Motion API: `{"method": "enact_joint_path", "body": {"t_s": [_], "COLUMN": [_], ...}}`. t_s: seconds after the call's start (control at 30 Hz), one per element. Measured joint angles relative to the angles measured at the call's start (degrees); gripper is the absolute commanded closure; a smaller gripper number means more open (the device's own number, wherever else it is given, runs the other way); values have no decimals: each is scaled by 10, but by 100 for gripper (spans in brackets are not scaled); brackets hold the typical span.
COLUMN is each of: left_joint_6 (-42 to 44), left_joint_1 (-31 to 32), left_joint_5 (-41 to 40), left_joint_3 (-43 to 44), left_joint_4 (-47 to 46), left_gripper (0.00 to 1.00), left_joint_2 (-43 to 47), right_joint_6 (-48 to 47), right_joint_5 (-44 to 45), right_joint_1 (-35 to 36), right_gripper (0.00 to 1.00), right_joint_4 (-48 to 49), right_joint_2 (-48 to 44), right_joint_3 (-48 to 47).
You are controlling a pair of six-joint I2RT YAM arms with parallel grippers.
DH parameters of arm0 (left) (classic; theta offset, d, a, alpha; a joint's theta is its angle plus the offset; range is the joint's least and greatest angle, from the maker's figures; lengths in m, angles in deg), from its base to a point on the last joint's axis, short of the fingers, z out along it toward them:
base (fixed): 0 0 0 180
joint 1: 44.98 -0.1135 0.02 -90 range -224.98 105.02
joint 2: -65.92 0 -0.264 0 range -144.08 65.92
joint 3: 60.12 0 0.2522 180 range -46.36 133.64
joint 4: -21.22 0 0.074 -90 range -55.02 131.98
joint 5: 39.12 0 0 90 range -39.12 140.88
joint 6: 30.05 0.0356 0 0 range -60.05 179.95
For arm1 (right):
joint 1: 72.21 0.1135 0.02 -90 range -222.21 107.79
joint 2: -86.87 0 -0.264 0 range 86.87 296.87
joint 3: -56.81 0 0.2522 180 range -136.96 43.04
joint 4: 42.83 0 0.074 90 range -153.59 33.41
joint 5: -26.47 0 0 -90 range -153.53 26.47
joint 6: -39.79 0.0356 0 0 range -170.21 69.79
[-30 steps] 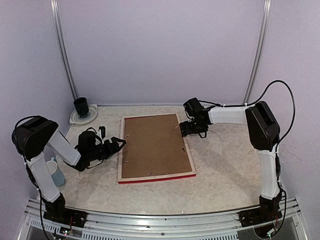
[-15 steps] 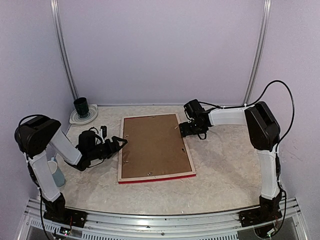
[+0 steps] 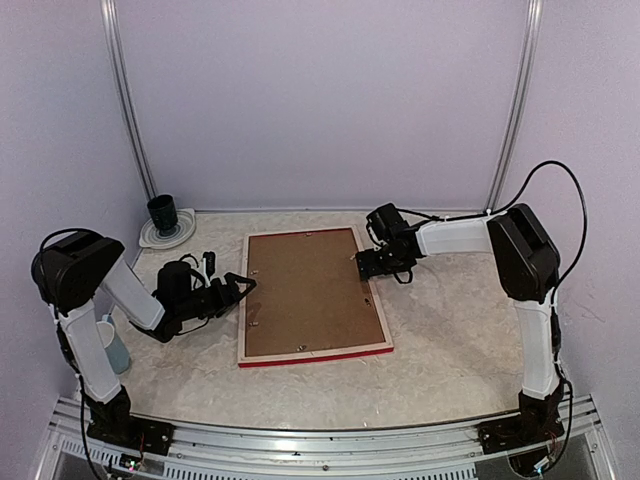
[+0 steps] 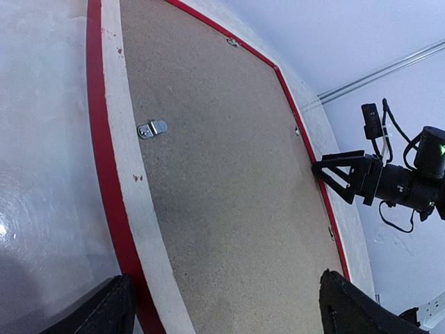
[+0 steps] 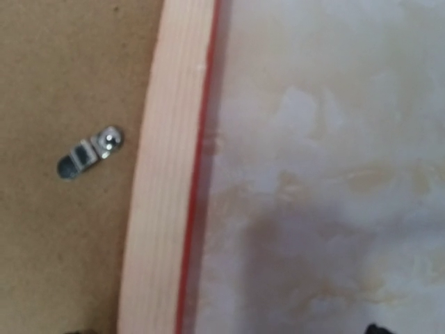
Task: Put the photo into the frame
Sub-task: Press the backboard against the photo, then move the photo frame to the center of the board.
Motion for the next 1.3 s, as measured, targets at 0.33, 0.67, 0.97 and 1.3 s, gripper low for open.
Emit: {"method": "enact_joint_path", "body": {"t_s": [0.33, 0.67, 0.97, 1.3], "left_joint_6": [16, 61, 80, 95], "left_joint_1": [4, 35, 49, 59], "left_joint_5": [-14, -67, -79, -112], "left_joint_3": [19, 60, 76, 98], "left_joint_4": [40, 121, 154, 196], "left_gripper": [20, 30, 34, 50], "left_joint_2": [0, 1, 1, 0], "right_joint_6": [0, 7, 21, 26], "right_joint_5": [-33, -81, -105, -113], "right_joint_1": [0, 0, 0, 0], "right_gripper": [15, 27, 38, 37], "right_joint_4": [3, 25, 33, 38], "right_joint_2": [-5, -63, -122, -138], "right_joint_3": [10, 100, 174, 184]}}
